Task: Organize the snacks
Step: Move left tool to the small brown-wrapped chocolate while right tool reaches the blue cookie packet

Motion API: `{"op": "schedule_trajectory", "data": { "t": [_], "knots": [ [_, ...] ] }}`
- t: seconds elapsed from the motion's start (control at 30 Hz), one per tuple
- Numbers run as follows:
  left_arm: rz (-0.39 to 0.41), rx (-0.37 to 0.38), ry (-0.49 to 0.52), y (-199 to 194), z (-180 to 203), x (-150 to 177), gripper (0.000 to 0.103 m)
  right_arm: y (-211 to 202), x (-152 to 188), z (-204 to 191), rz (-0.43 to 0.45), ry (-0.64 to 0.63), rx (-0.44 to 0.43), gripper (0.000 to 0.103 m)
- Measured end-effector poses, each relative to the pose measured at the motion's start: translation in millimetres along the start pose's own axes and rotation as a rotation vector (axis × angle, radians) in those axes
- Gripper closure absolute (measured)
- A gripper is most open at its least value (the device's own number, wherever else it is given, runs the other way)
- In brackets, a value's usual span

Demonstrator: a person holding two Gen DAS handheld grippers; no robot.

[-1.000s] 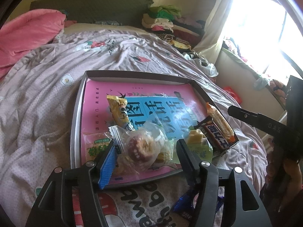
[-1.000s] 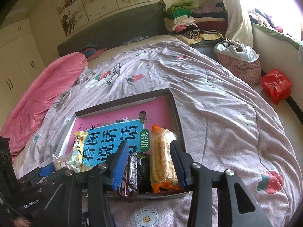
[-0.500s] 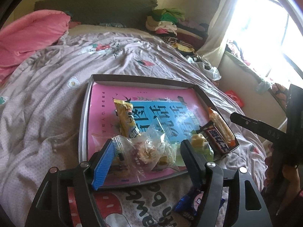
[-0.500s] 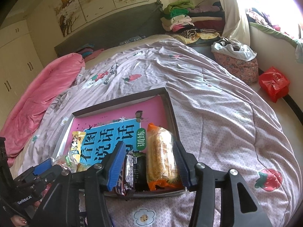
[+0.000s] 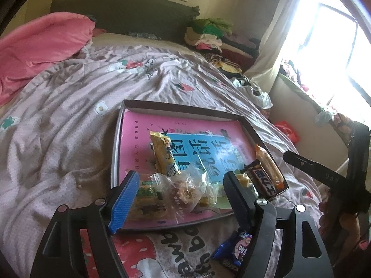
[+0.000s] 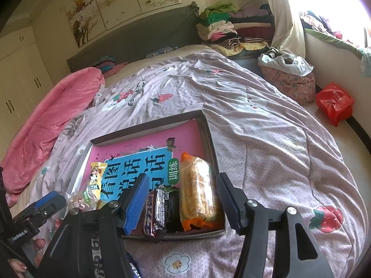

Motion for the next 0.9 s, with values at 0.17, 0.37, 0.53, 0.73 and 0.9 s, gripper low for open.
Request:
{"op": "schedule_trajectory", "data": {
  "t": [0.17,0.37,0.53,0.73,0.9],
  "knots": [
    [-0.007,0.003,-0.006,-4.8,-0.7,1.9,0.024,-4.5,0.6,-1.3,0.006,-0.002,-0.006,0.041],
    [-0.018,0.008,-0.011,-9.3,1.7,5.0,0.024,-10.7,1.4,-1.0,0.024,0.002,0.001,0.034],
    [-0.024,0.007,-0.007,-12.2,4.4,7.8,0.024,-14.6,2.2,0.3,0.031,0.002,0.000,0.032],
    [-0.028,0.004,0.002,-16.9,7.7,11.2,0.024,-21.0,5.6,-0.7,0.037,-0.006,-0.004,0.030],
    [-0.048,0.005,0.008,-20.5,8.2,16.3,0.024,-26.3,14.5,-8.3,0.024,-0.031,-0.035,0.029]
  ]
}}
Point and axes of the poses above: each gripper's, at about its wrist camera, not at the fingertips, and y roughly the way its jaws point, z to its right, x to its underside, the point moved 4 cm from there along y, roughly the way its jaws point, and after that the axes turned 7 degrees about -z, right-handed, at the moved point
